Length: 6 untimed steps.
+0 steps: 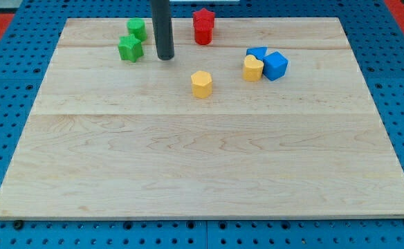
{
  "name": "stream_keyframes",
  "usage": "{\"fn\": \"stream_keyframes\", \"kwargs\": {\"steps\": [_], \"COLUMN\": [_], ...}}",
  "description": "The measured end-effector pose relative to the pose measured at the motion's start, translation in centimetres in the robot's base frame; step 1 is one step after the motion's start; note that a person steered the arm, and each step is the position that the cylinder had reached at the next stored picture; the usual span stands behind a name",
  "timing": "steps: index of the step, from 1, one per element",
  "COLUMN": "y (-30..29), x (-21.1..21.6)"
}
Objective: Move the green circle along with green star towards the down
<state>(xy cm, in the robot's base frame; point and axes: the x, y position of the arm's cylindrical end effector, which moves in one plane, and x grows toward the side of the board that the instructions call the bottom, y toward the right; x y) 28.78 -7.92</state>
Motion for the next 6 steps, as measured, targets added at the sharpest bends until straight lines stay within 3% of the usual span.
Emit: {"fn": "stream_keyframes", "kwargs": {"steps": [1,2,3,6], "y": [-0.4,-3.1,-5.8,-7.7], "x": [-6.1,-9.6,-9.2,2.2]}}
